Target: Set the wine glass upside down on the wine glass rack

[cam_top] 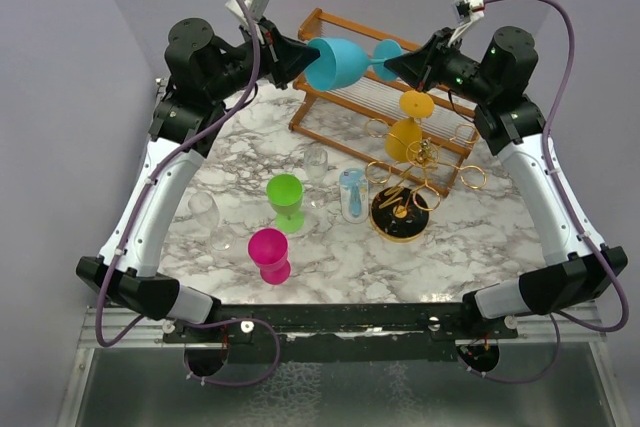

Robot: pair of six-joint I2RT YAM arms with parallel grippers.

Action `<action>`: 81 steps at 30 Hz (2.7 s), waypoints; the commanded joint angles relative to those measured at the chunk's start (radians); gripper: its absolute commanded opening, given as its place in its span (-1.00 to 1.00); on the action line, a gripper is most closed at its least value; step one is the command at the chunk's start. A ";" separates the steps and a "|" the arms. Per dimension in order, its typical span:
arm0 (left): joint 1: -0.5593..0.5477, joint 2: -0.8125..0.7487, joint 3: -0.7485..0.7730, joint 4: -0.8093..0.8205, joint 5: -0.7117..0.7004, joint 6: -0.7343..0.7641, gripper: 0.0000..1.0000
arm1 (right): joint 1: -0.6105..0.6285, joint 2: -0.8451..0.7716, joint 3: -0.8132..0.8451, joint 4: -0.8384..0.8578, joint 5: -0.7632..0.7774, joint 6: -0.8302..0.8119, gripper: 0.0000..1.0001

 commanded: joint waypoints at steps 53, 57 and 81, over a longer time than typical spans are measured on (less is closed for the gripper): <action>-0.005 -0.178 -0.150 -0.394 -0.348 0.579 0.86 | -0.257 -0.557 -0.279 -0.624 0.844 -1.562 -0.98; -0.005 -0.181 -0.150 -0.395 -0.346 0.579 0.86 | -0.241 -0.539 -0.298 -0.705 0.812 -1.630 -0.98; -0.005 -0.174 -0.151 -0.397 -0.315 0.590 0.86 | -0.157 -0.407 -0.149 -0.863 0.352 -1.834 -0.98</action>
